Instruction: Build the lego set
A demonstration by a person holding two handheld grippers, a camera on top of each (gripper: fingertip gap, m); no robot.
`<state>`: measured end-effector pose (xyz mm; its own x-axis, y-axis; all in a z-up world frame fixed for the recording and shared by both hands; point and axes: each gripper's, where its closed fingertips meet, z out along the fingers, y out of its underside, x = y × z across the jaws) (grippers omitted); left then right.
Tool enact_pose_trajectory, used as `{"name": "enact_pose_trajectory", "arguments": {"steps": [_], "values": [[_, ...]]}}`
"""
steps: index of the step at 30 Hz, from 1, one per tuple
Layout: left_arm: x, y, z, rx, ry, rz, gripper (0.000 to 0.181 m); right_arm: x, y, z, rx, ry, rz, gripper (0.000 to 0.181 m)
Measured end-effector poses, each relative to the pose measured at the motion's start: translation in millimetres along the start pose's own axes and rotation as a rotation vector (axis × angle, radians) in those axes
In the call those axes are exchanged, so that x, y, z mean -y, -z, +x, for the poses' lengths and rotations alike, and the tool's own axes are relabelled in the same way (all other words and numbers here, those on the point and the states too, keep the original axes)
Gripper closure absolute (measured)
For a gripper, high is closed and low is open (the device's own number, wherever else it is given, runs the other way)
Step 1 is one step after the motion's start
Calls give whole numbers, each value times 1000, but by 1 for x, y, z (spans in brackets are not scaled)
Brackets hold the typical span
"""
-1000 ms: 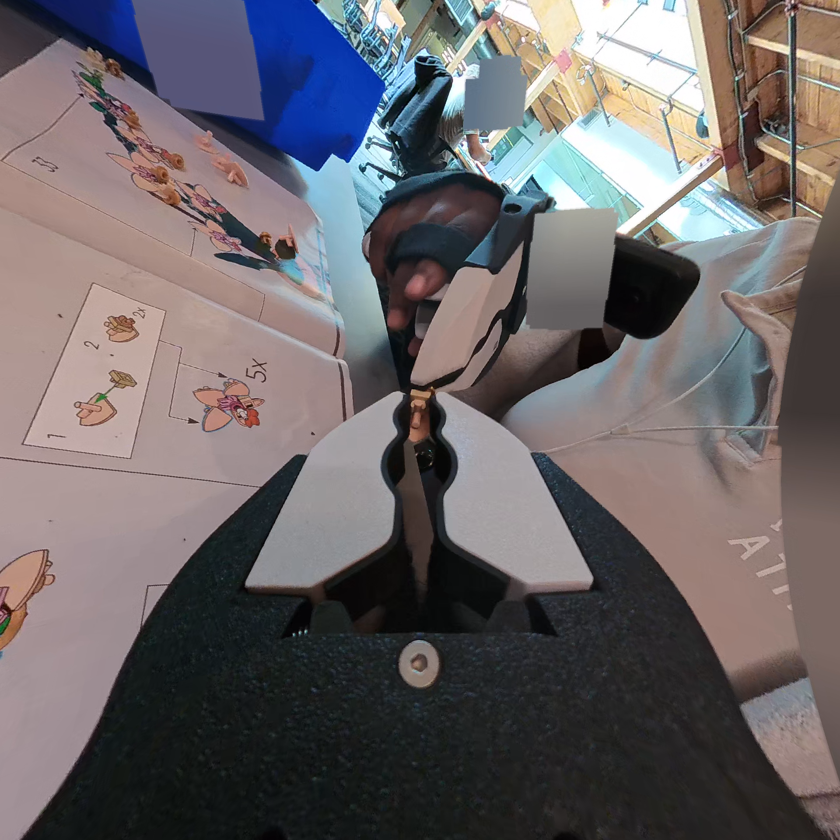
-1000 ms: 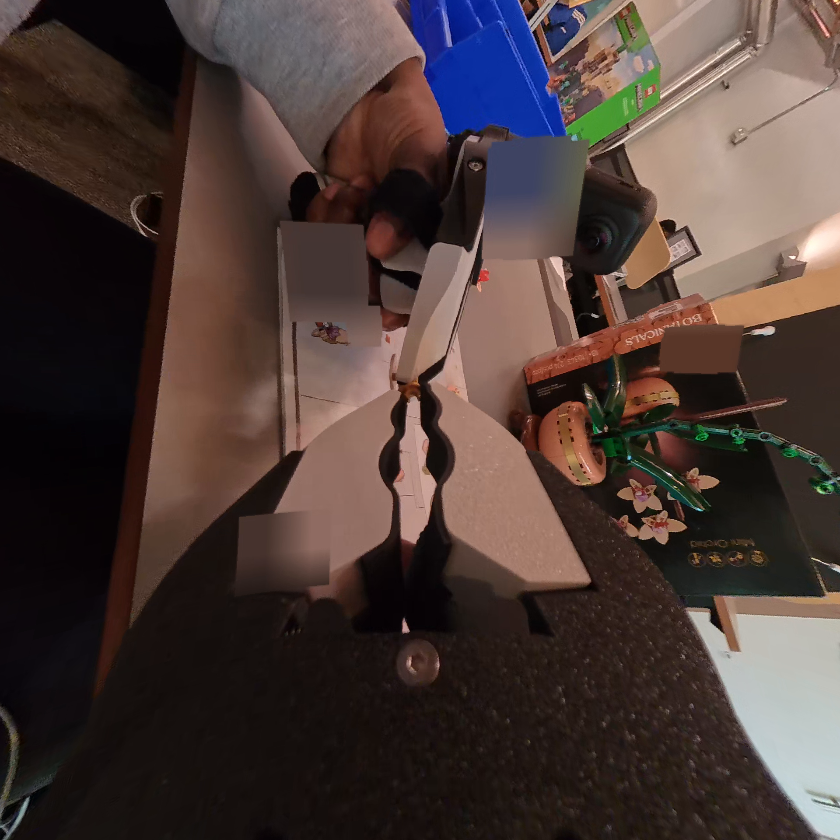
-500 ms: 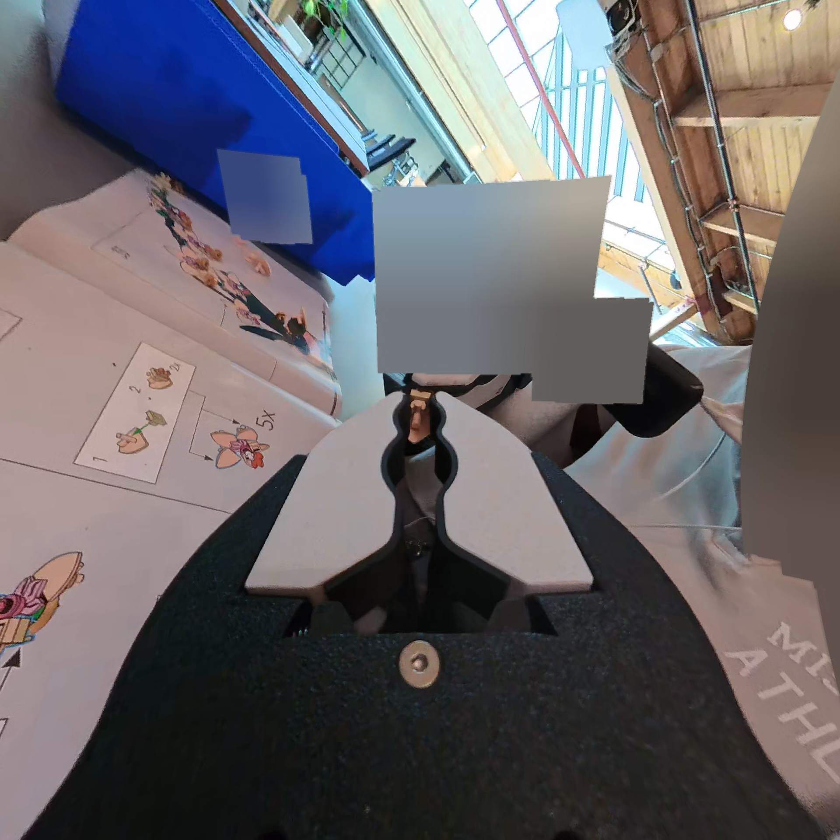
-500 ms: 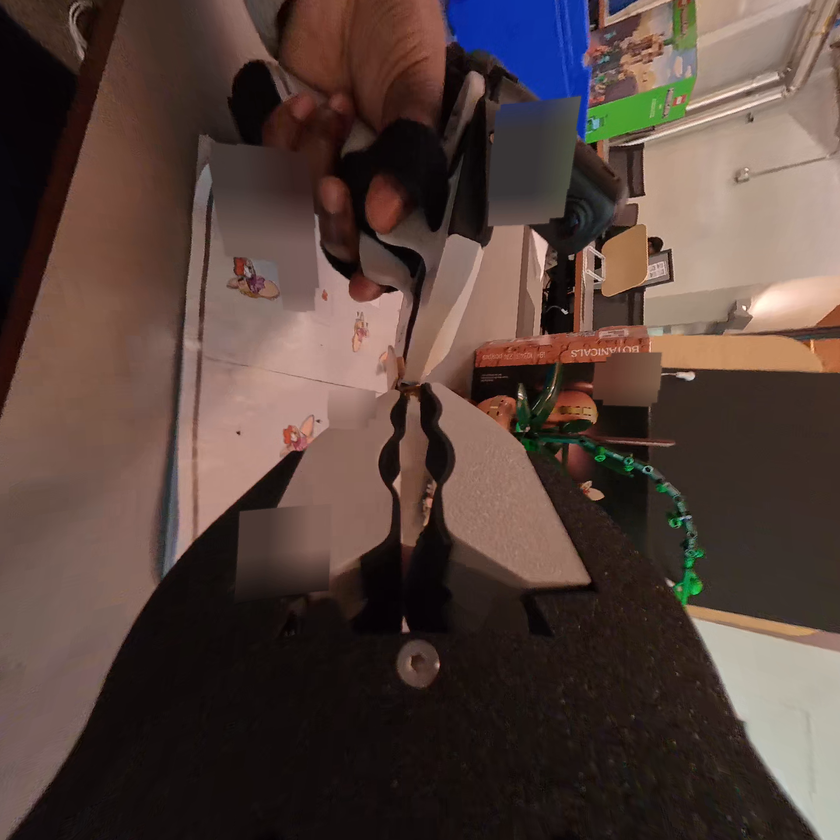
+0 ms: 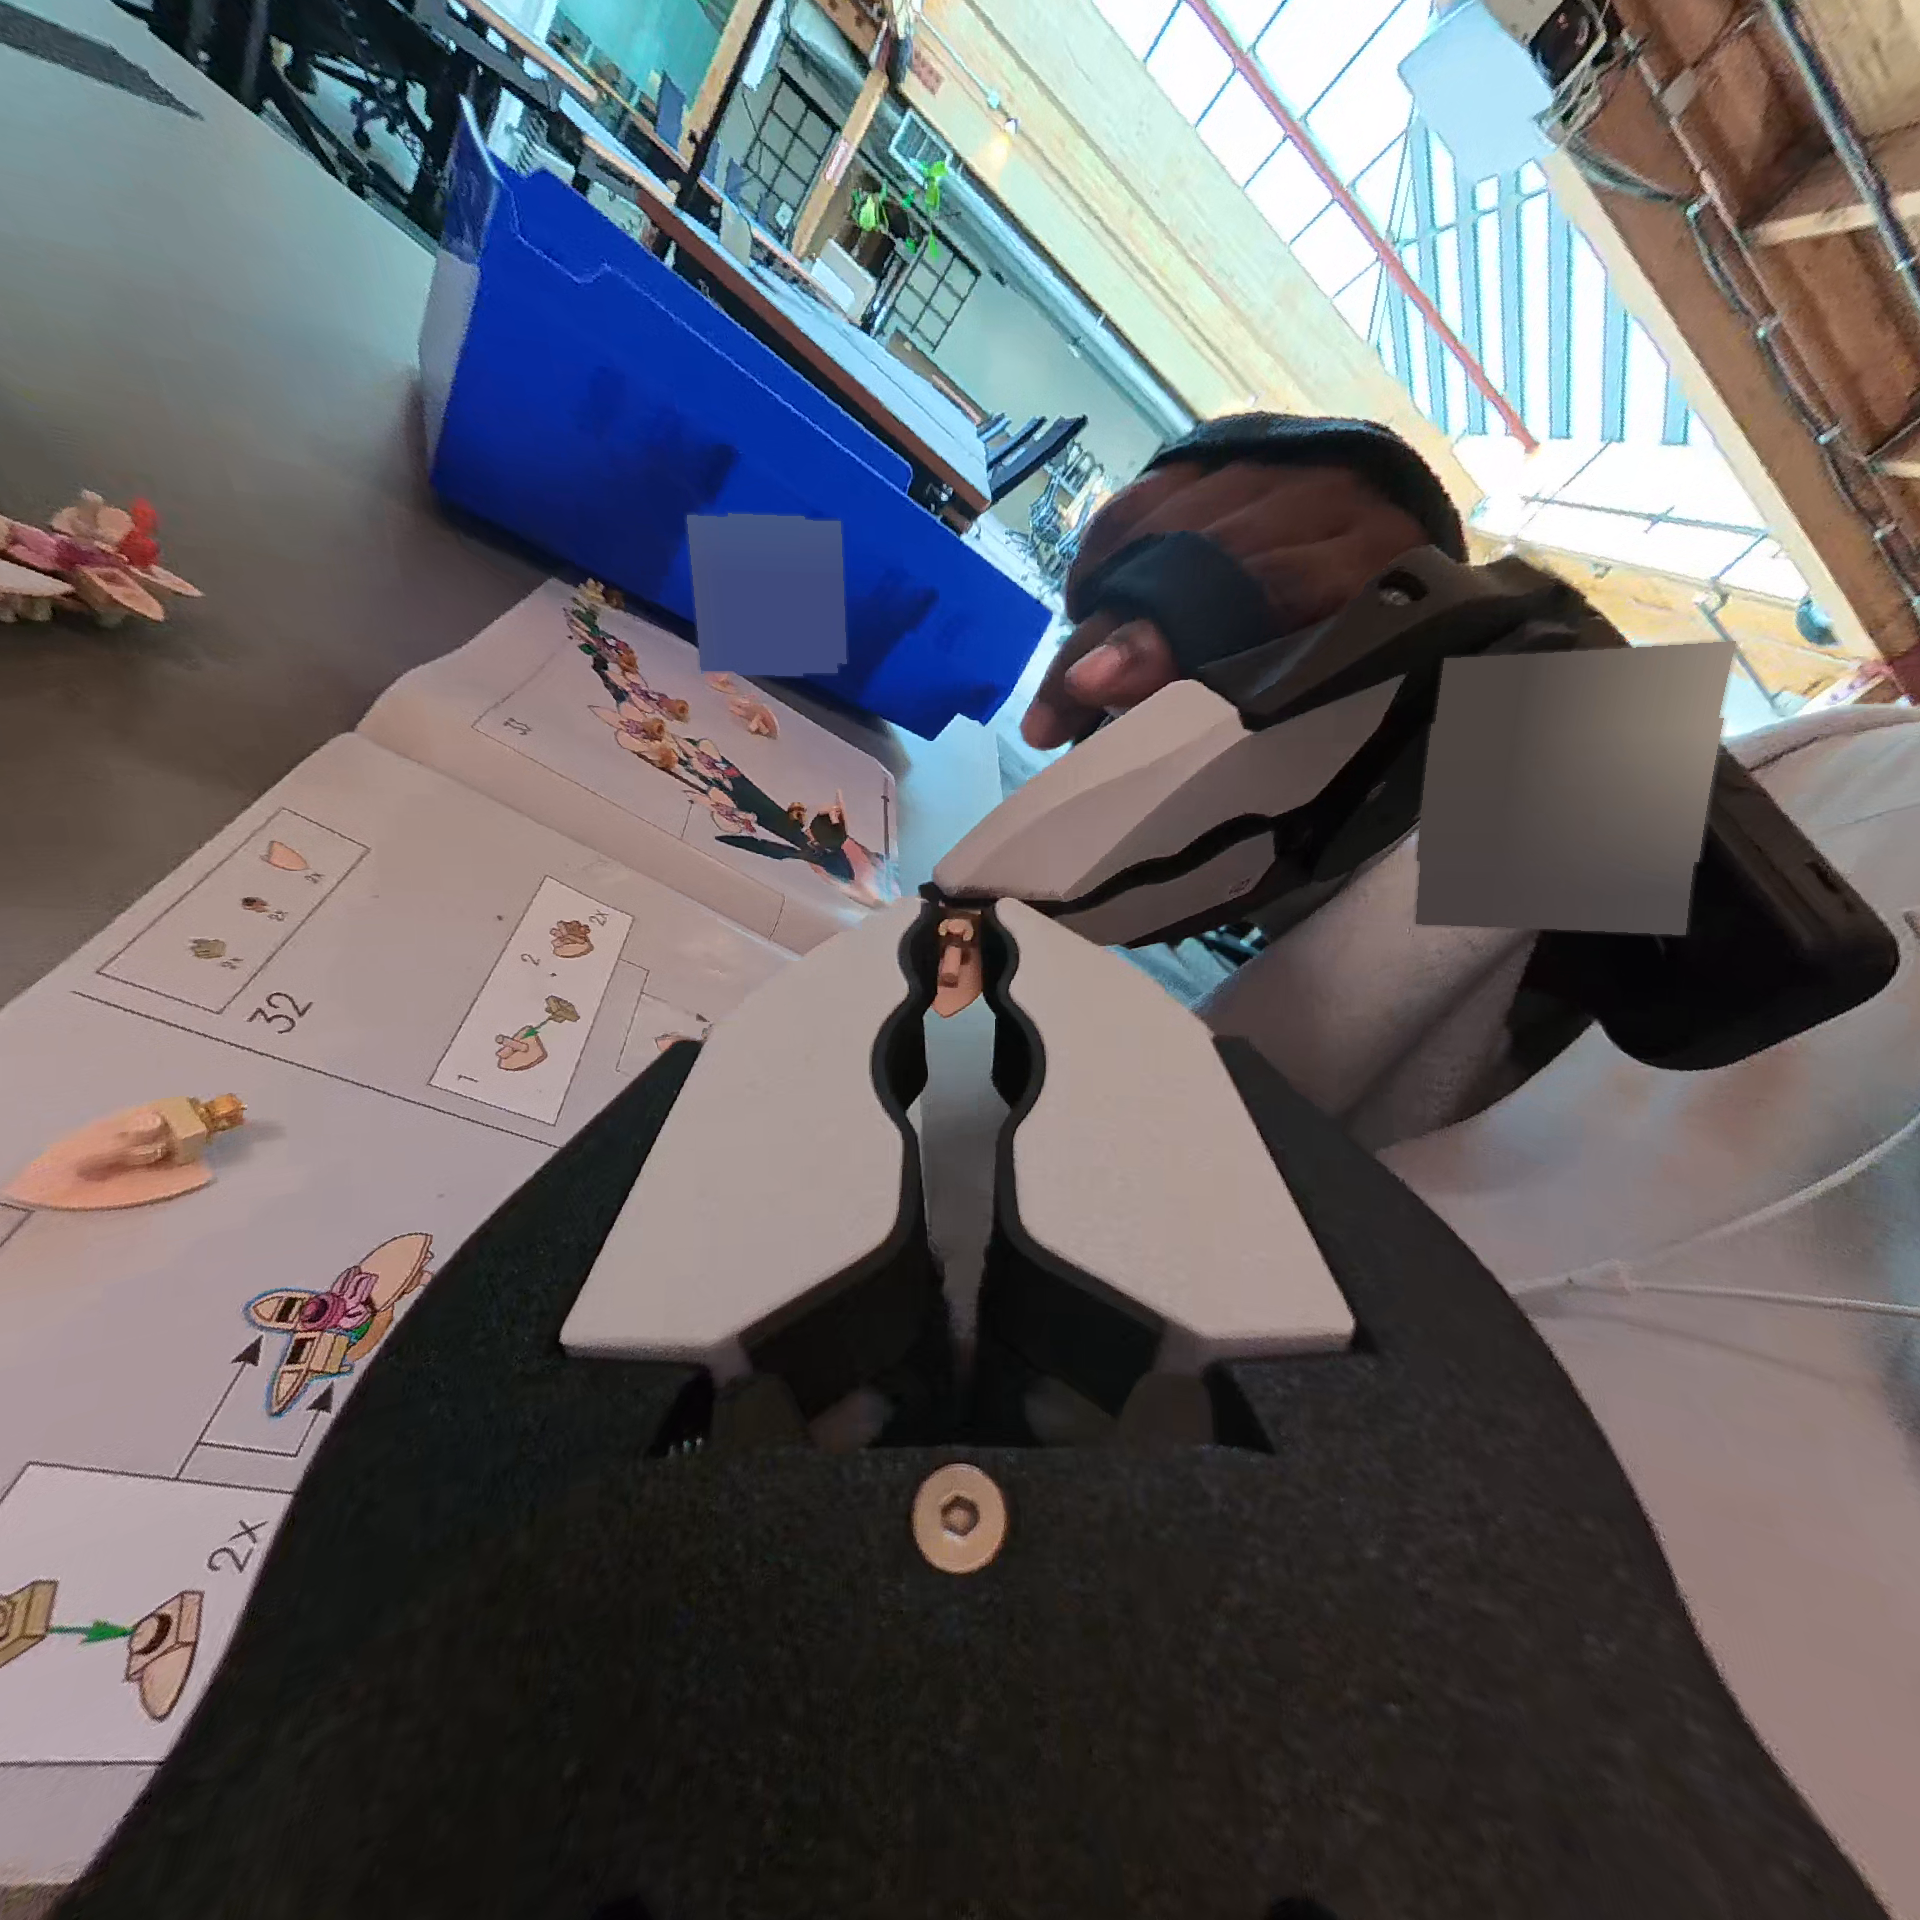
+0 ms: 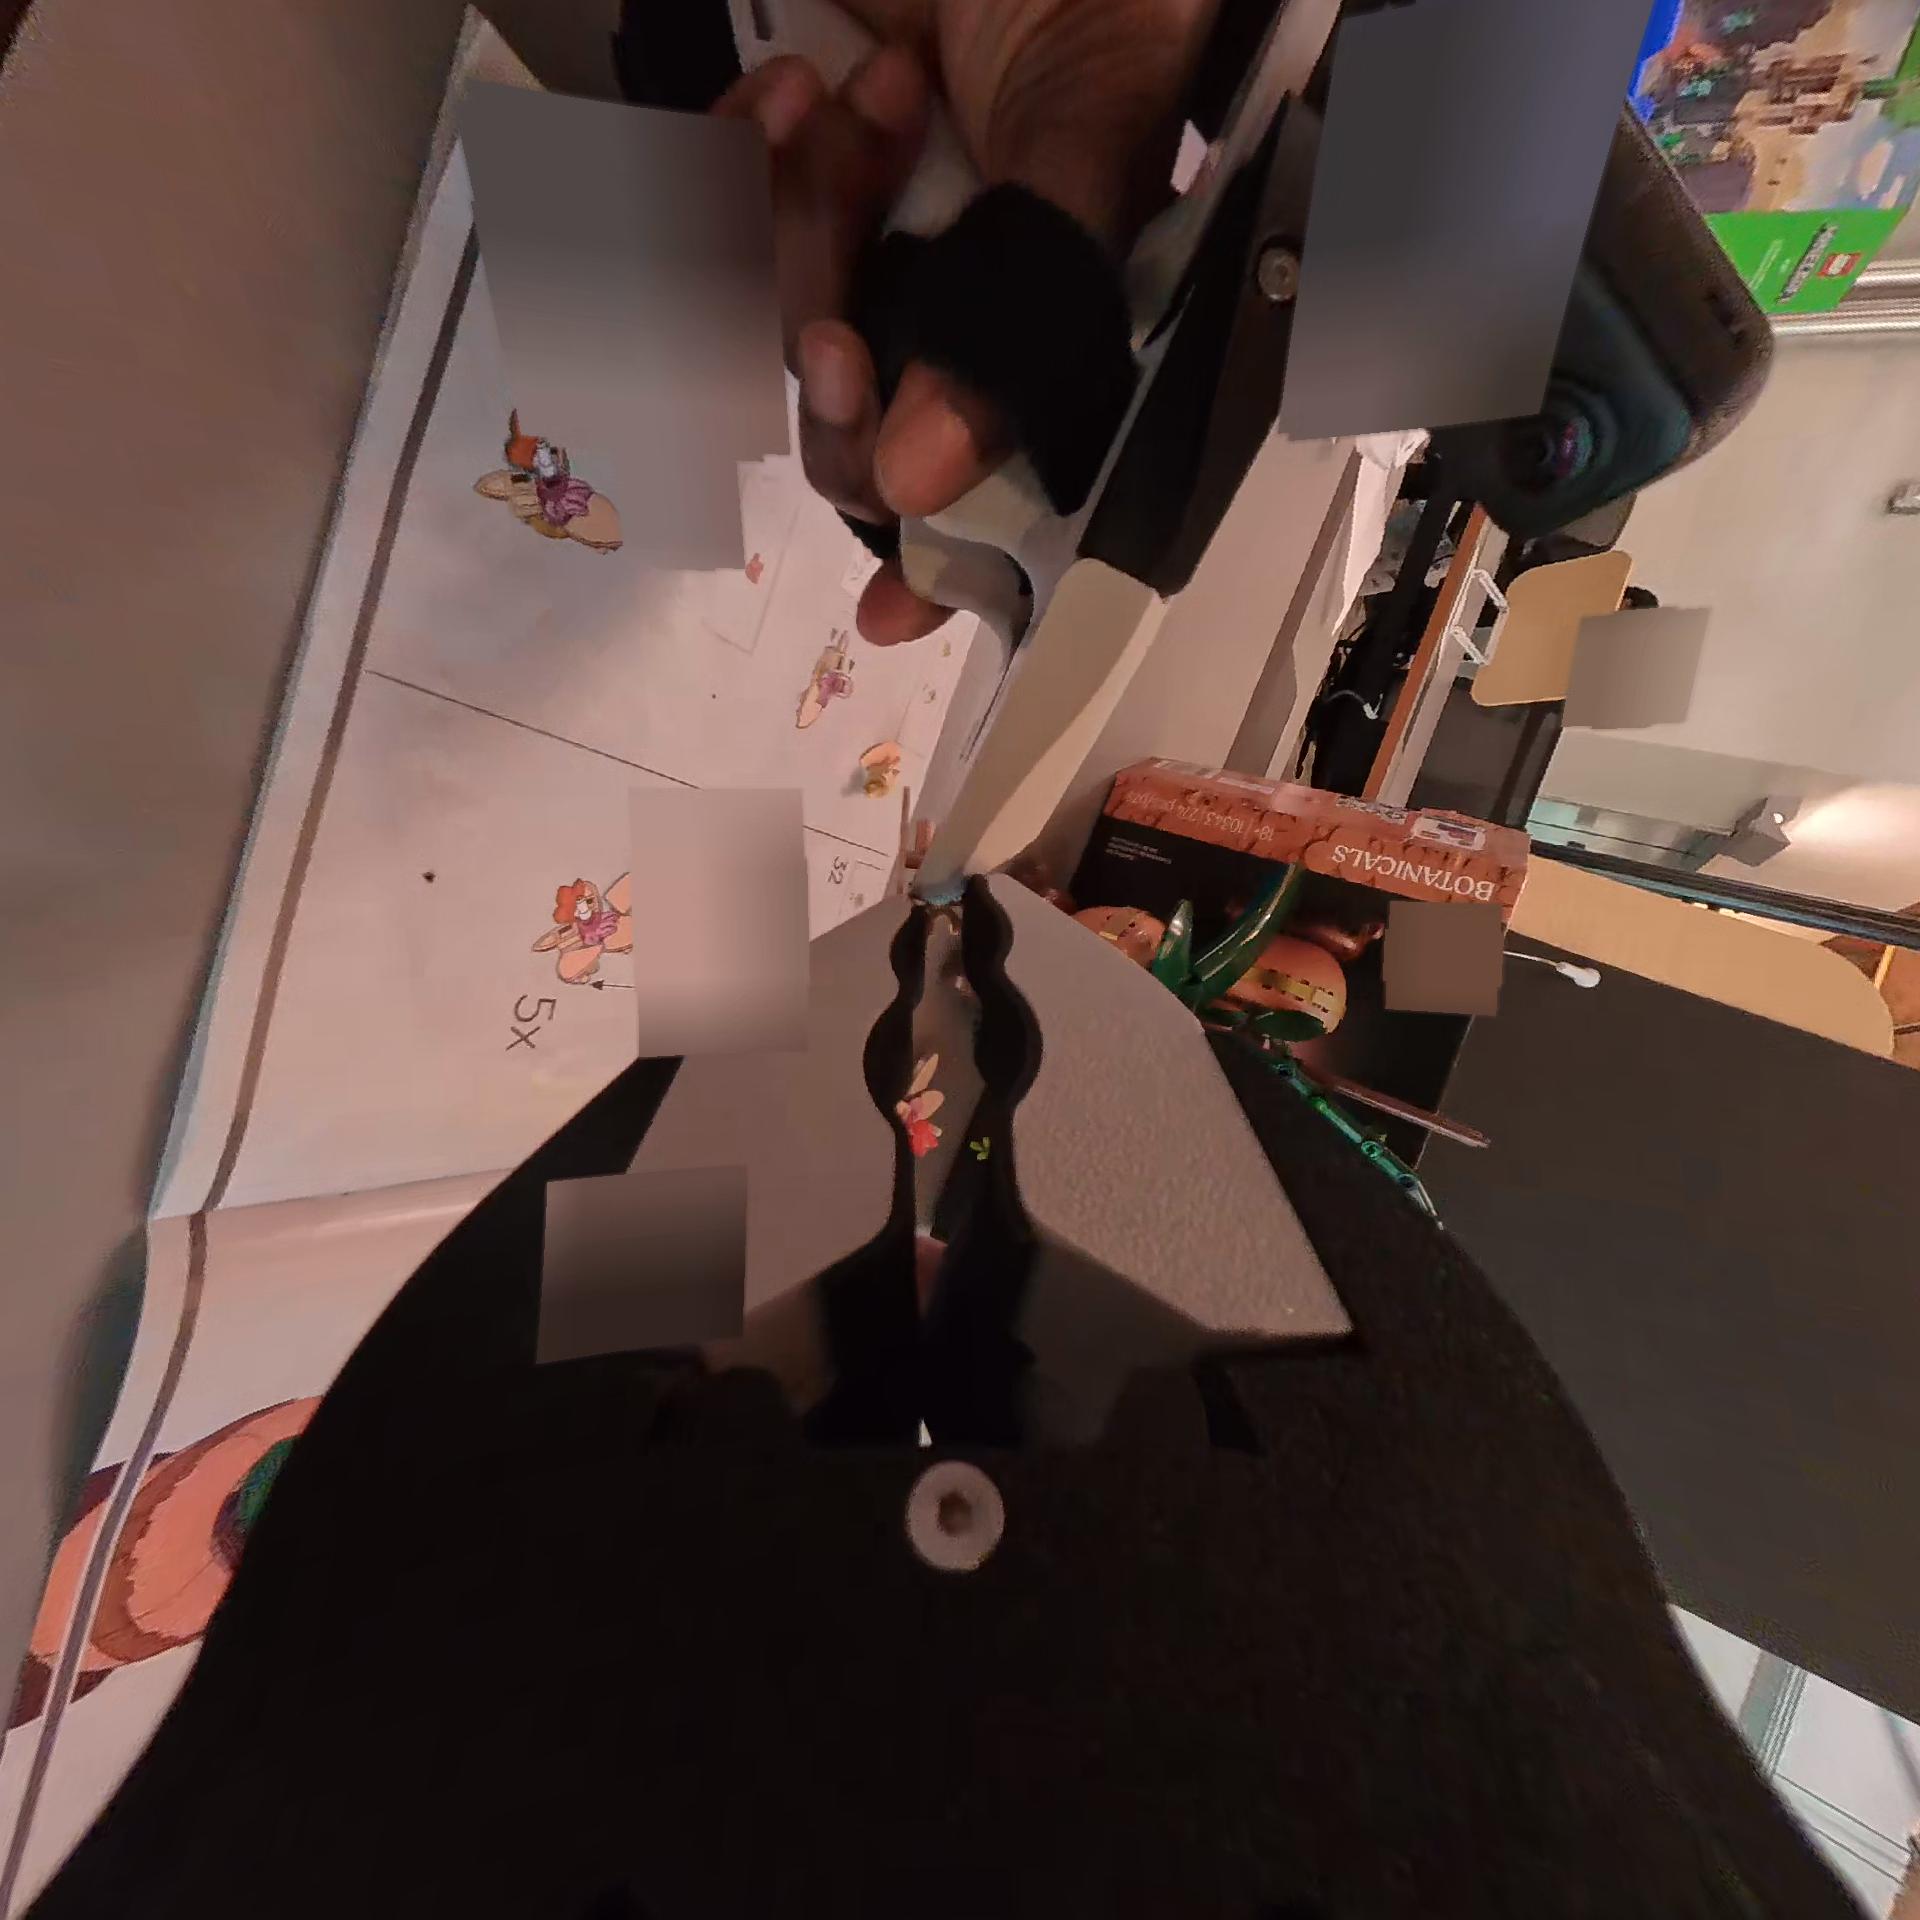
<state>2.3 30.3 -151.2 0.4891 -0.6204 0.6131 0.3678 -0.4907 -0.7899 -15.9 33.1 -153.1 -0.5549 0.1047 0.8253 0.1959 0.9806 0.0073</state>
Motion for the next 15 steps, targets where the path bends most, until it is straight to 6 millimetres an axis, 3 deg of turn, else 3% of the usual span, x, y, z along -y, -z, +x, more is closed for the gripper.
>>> {"name": "enact_pose_trajectory", "arguments": {"steps": [5, 15], "values": [[4, 7, -3, -4, 4, 46, 175, 1, -5, 6, -14, -18, 1, 175], [27, 18, 11, -115, 6, 194, 175, 8, 3, 33, -63, -45, 48, 173]]}}
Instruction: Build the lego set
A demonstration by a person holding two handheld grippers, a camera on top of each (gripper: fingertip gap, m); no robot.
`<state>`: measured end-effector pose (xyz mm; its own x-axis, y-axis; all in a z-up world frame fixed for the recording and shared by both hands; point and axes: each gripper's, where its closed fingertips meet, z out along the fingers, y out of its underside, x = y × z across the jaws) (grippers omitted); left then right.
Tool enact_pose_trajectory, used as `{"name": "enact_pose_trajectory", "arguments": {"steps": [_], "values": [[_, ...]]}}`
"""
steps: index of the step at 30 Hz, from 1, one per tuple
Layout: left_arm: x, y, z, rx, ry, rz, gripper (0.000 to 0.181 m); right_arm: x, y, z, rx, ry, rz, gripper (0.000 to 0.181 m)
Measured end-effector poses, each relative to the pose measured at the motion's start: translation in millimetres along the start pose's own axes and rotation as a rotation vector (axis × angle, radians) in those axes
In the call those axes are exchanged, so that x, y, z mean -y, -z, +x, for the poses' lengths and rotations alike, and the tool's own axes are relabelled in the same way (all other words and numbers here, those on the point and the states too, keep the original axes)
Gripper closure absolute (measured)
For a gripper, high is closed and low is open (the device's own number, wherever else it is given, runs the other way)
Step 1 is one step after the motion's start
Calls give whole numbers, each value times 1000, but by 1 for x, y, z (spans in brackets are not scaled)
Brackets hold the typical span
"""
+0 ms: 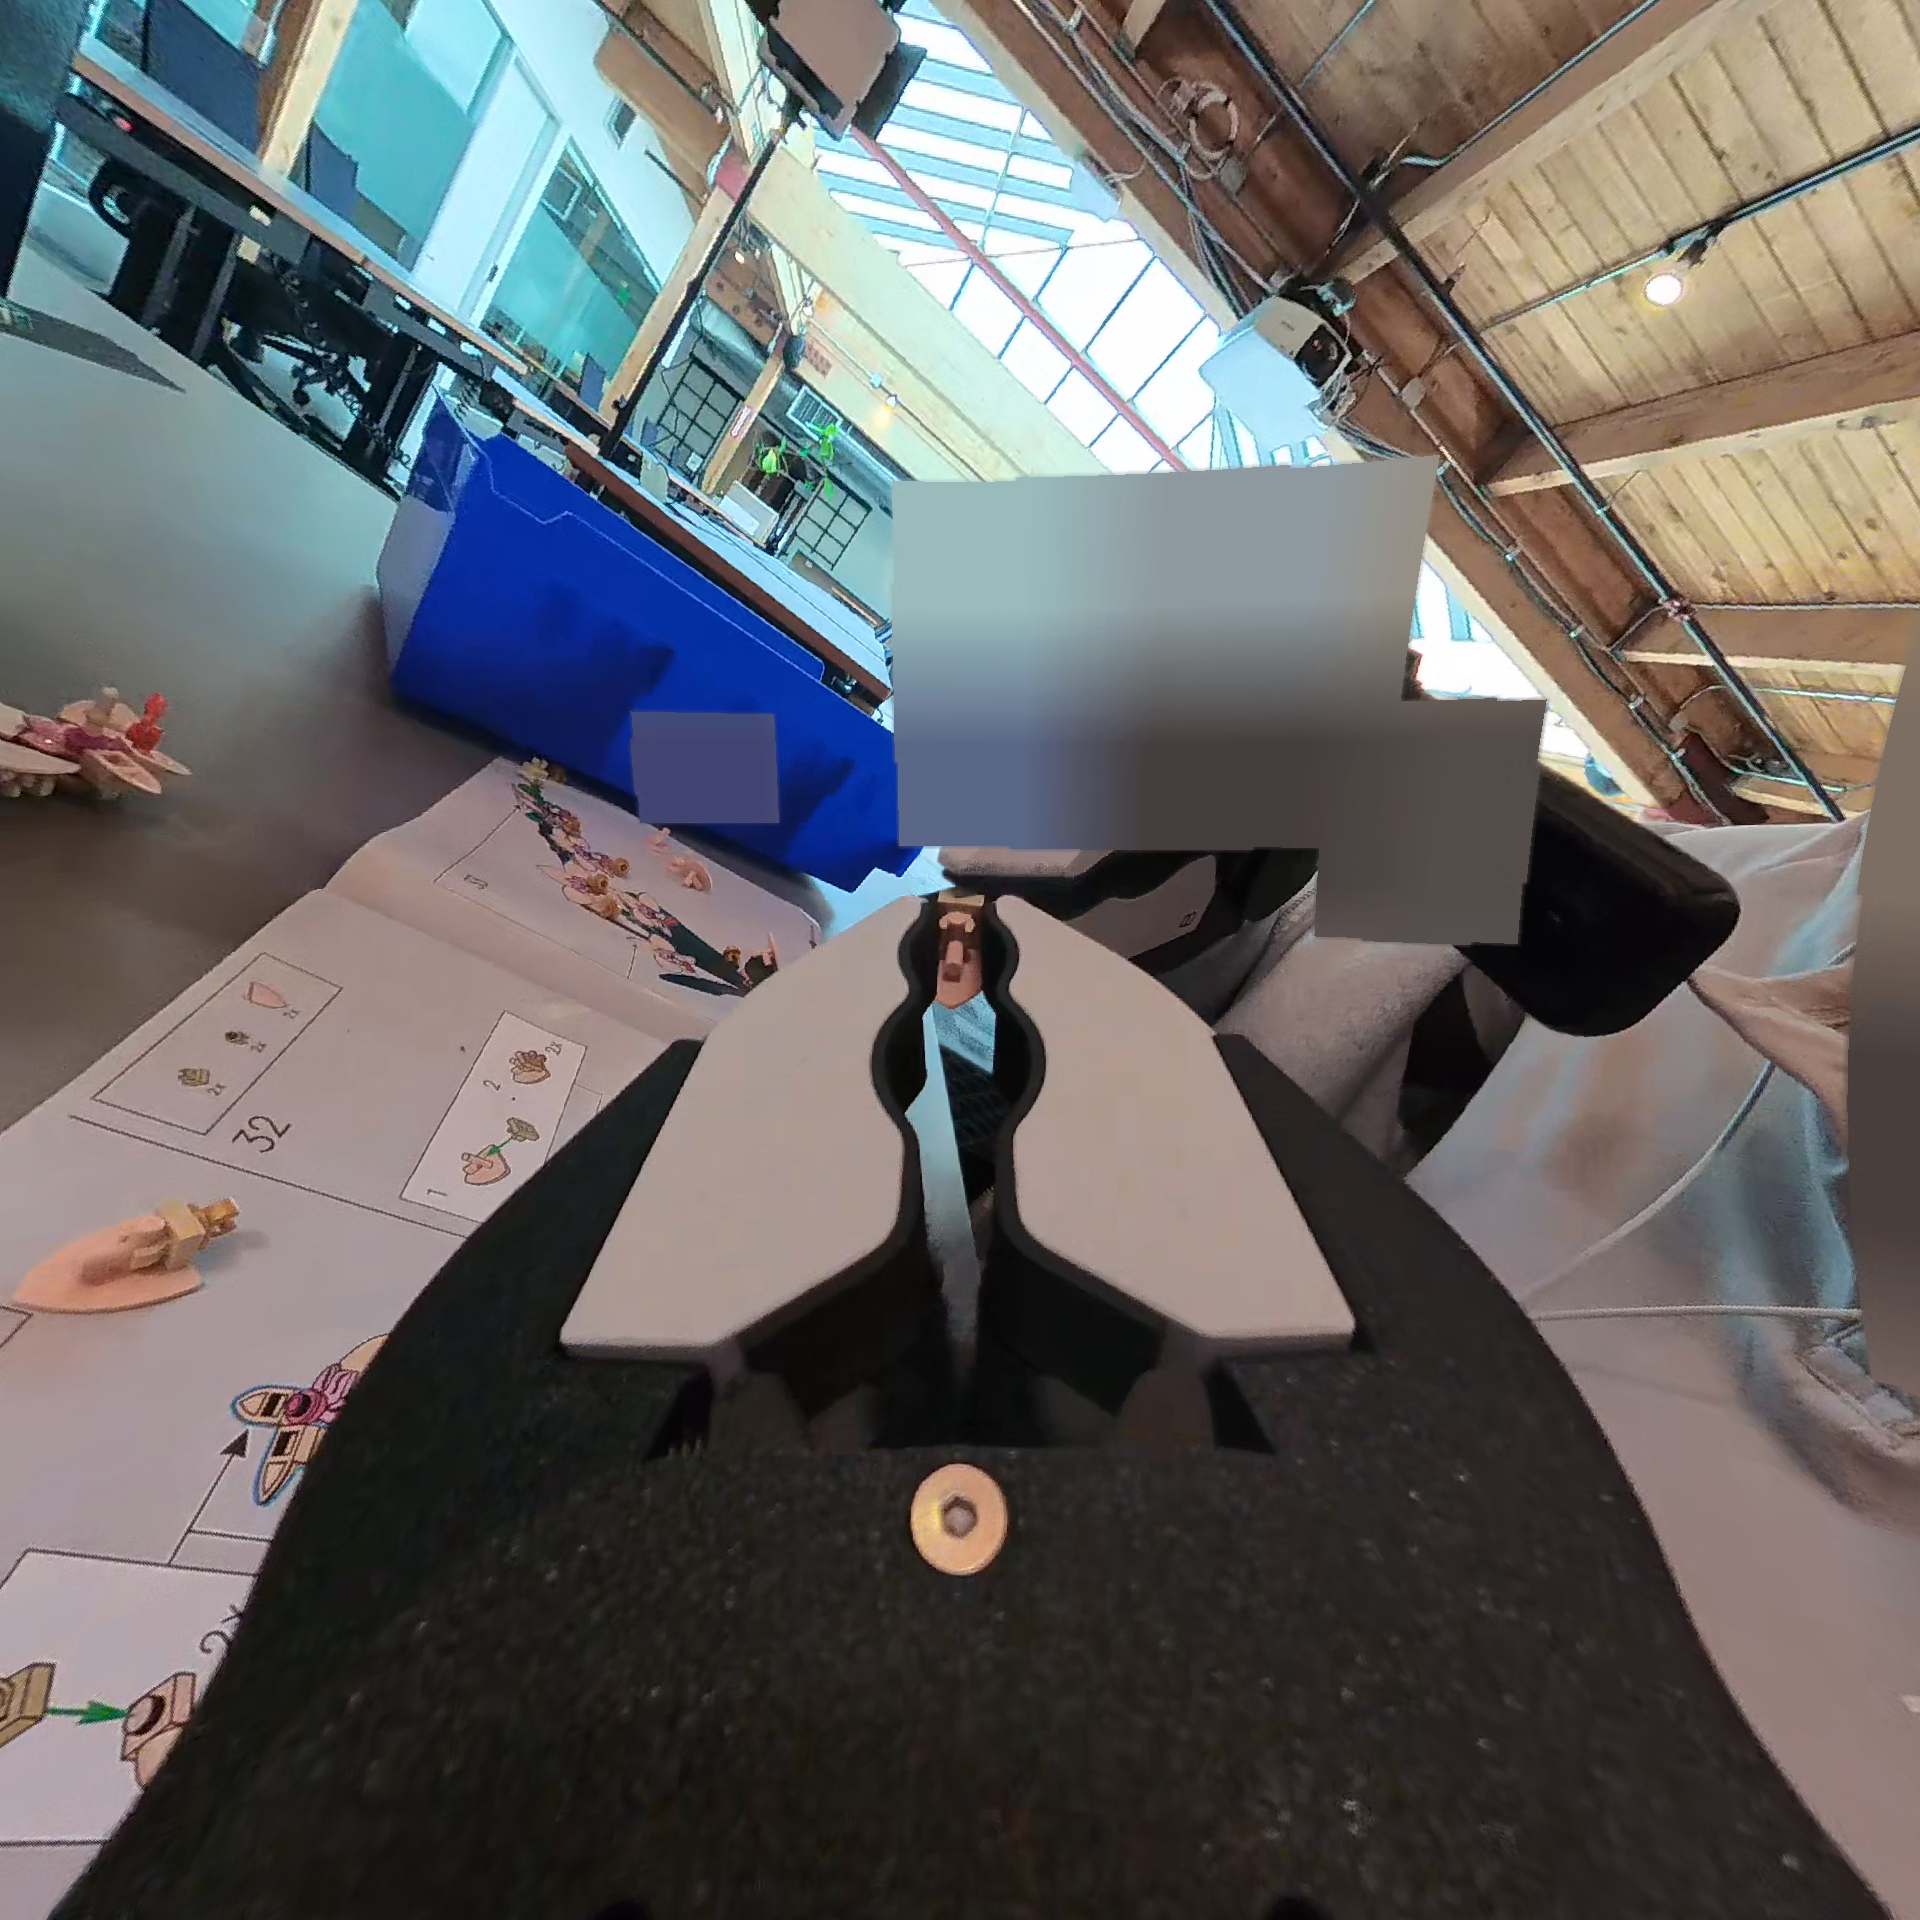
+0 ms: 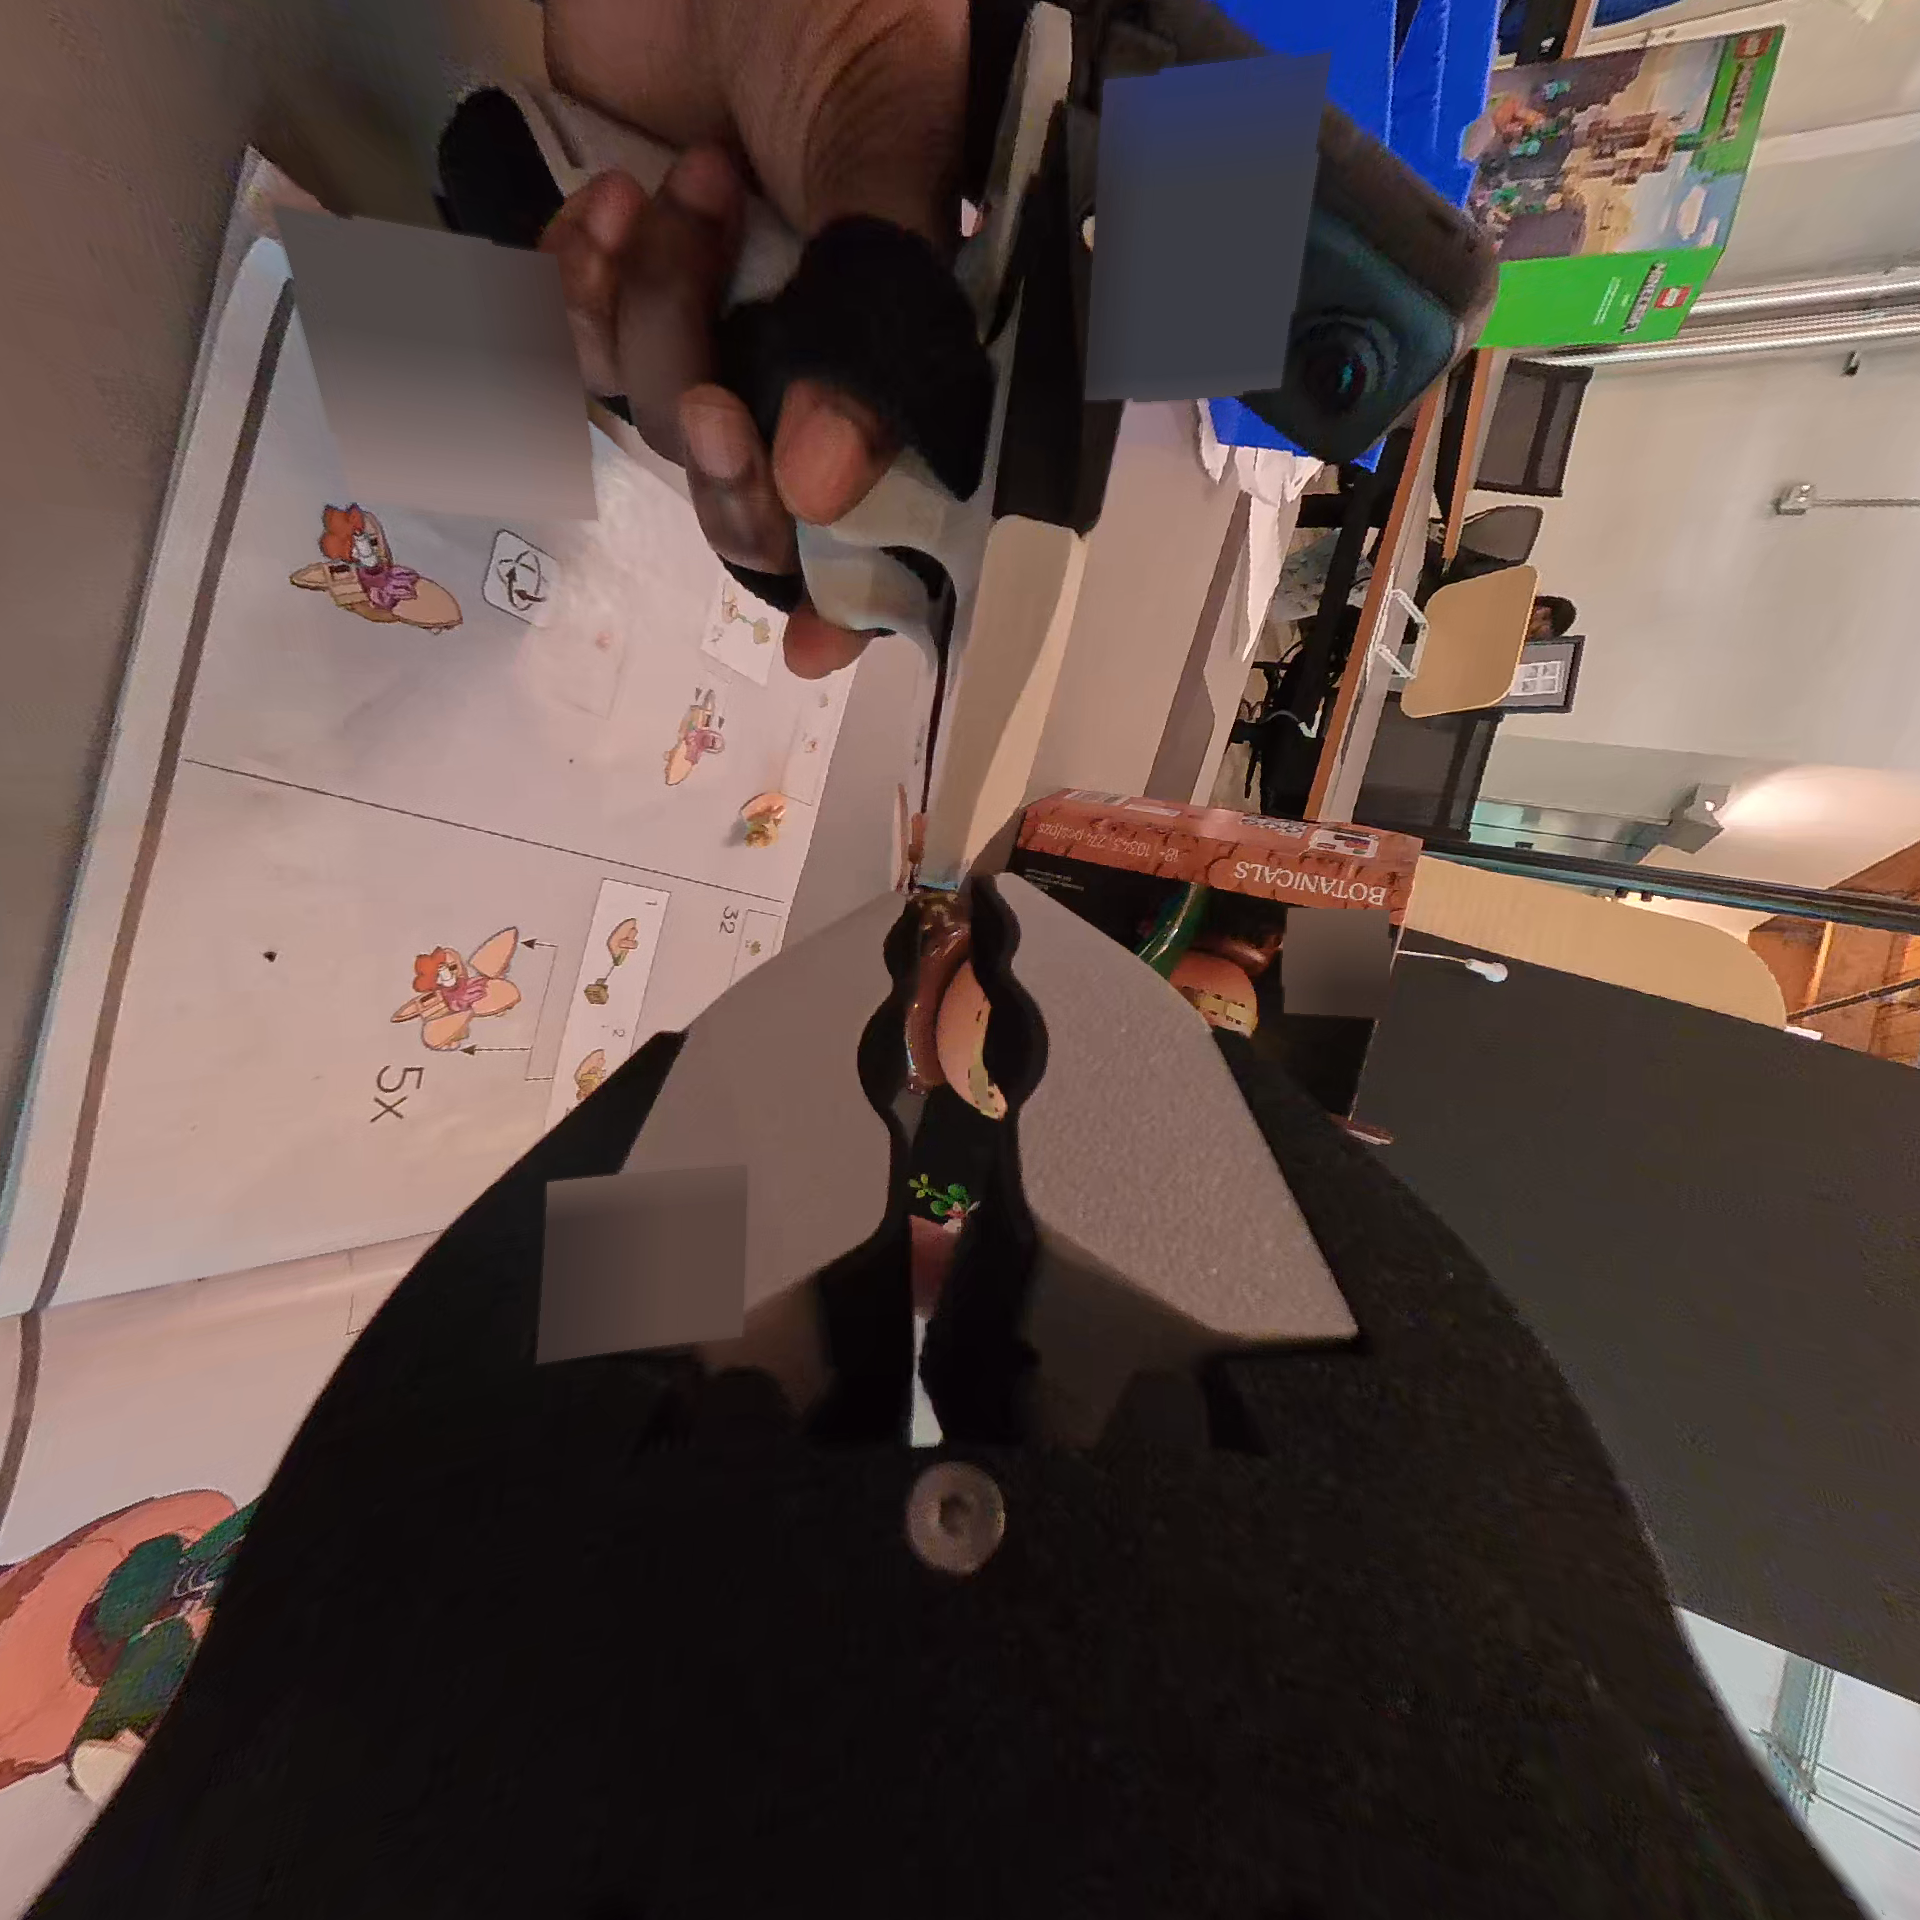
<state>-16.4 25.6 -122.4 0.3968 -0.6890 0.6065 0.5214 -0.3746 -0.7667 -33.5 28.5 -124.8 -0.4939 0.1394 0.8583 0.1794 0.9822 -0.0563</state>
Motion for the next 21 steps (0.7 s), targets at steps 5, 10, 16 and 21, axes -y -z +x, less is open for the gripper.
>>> {"name": "enact_pose_trajectory", "arguments": {"steps": [5, 10, 16, 21], "values": [[3, 1, 2, -22, 9, 26, 175, 1, 1, 4, -11, -36, 15, 170], [5, 1, 3, -25, 4, 44, 174, 0, 0, 5, -7, -35, -1, 169], [8, 1, 2, 19, -50, 60, 175, 0, -3, 5, -12, -29, -26, 168], [7, 2, -1, 26, -72, 50, 174, -1, -3, 6, -17, -79, -4, 167]]}}
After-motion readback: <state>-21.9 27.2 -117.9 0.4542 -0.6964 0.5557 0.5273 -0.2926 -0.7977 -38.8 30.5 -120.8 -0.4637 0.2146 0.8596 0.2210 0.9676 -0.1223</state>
